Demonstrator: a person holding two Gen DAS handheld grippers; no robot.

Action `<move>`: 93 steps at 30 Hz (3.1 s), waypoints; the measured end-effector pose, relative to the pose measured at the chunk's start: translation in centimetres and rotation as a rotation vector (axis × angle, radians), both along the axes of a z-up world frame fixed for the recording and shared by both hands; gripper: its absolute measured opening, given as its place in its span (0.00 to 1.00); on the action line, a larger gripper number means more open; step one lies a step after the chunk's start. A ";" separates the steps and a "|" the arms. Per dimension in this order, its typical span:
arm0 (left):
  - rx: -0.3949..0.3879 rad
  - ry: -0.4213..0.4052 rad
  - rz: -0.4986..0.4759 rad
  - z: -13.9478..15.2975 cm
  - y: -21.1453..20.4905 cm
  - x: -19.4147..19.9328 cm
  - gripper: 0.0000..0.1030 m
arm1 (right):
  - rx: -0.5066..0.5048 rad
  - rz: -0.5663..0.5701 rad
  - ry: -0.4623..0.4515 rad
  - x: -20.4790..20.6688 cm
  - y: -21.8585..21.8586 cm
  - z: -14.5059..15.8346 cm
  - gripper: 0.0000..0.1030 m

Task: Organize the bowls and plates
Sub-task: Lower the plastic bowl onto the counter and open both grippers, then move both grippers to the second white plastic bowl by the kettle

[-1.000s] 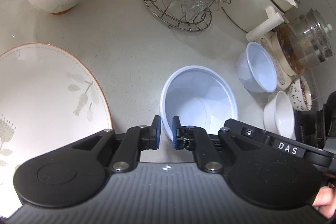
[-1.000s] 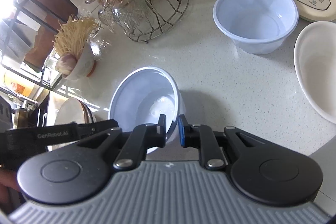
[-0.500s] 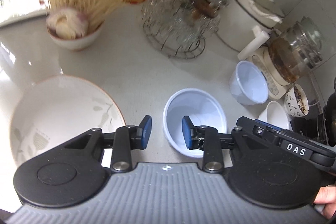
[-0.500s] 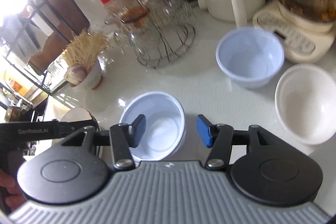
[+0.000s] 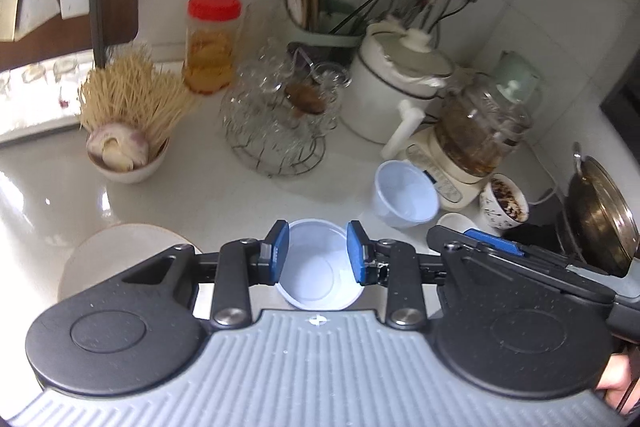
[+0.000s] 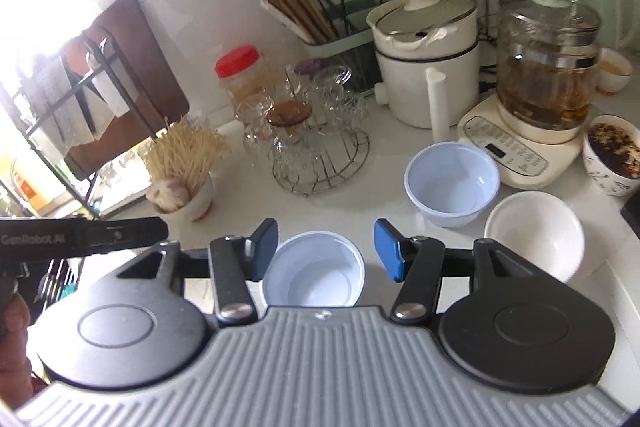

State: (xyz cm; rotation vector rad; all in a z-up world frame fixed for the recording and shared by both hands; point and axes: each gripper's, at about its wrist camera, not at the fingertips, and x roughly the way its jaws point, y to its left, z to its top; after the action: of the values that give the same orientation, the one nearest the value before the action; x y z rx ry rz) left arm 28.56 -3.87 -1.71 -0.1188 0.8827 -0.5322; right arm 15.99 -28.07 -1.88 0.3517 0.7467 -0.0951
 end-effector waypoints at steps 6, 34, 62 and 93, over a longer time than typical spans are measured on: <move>-0.020 -0.019 -0.038 0.4 1.7 -2.1 0.35 | -0.011 -0.035 -0.009 -2.6 2.9 0.7 0.55; -0.039 0.014 -0.249 -2.7 -4.1 -0.8 0.35 | -0.072 -0.283 0.051 -6.0 -1.0 0.6 0.55; 0.040 0.245 -0.066 -11.6 -17.8 13.3 0.39 | 0.025 -0.140 0.220 8.8 -15.7 -7.6 0.53; 0.040 0.345 -0.113 -17.1 -23.5 17.6 0.08 | 0.157 -0.120 0.343 13.0 -19.4 -13.7 0.11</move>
State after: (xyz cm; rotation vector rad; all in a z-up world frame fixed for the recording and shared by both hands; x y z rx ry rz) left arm 46.13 -27.34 -18.80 -0.1272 1.2415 -0.6089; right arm 28.98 -47.46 -15.62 0.5376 1.0760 -0.2145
